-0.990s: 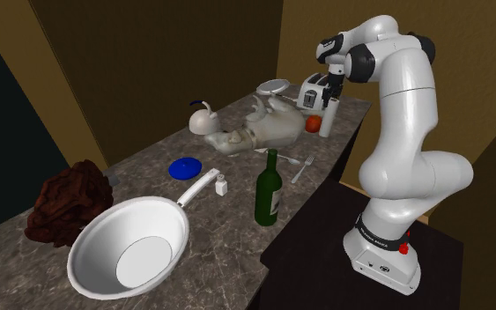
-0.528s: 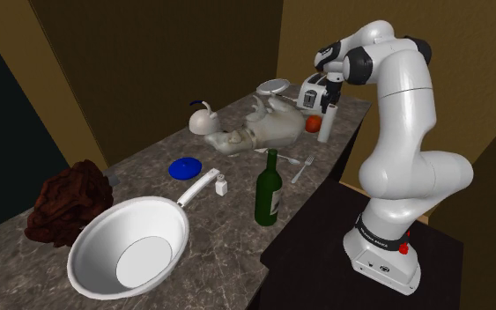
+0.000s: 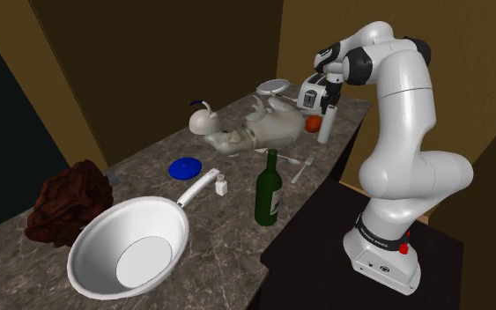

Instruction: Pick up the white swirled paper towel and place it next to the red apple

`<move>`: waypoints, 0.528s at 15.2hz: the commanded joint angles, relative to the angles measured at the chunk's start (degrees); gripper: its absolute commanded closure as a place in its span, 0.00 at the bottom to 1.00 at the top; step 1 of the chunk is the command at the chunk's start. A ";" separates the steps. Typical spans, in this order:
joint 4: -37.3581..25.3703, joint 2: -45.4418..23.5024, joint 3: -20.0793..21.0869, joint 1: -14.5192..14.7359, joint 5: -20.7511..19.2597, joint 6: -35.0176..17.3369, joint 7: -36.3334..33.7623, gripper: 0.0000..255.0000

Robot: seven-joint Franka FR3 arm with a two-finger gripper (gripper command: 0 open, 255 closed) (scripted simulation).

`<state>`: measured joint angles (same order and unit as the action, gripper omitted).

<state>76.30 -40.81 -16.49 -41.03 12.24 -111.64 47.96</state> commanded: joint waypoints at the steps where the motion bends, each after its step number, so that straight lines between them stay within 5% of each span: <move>1: 0.00 0.00 0.00 0.00 0.00 0.00 0.00 0.00; 8: -2.35 0.95 -0.23 -0.14 -0.36 3.25 -0.29 0.00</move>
<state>74.80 -40.40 -16.59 -41.05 12.05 -109.81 47.69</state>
